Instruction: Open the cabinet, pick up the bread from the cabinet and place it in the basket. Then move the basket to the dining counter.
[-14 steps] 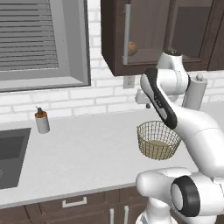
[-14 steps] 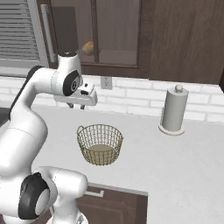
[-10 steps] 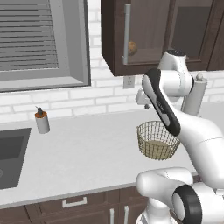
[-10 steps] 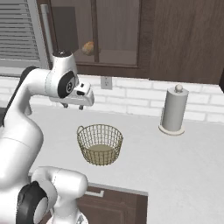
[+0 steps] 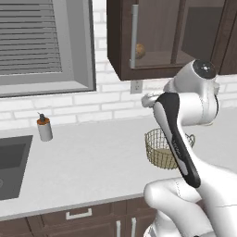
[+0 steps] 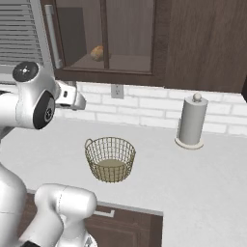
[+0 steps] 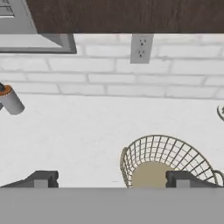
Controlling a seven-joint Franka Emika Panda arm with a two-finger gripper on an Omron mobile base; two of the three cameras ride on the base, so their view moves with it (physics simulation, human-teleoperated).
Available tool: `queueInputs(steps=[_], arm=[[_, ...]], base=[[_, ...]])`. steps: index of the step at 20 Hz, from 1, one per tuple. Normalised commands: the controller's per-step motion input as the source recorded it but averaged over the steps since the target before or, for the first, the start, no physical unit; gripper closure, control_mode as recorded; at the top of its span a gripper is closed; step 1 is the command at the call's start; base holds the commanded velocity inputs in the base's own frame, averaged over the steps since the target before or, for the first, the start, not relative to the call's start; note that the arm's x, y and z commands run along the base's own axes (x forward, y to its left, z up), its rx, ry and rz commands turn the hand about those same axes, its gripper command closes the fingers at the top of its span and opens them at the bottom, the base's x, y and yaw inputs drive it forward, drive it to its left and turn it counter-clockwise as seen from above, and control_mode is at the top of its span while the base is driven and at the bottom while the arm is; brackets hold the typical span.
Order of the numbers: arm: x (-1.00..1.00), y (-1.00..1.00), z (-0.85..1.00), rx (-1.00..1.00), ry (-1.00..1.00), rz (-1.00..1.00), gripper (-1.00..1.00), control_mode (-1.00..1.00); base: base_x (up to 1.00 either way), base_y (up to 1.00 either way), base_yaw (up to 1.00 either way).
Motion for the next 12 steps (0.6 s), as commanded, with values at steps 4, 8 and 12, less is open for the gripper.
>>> queueInputs(steps=[4, 8, 12], arm=[[0.00, 0.19, 0.97, 0.00, -0.19, 0.00, -1.00, -1.00], [0.00, 0.13, 0.91, 0.00, -0.21, 0.00, -1.00, -1.00], [0.00, 0.14, 0.81, 0.01, -0.13, 0.00, -1.00, -1.00]], base=[[0.00, 0.00, 0.00], [0.00, 0.00, 0.00], [0.00, 0.00, 0.00]])
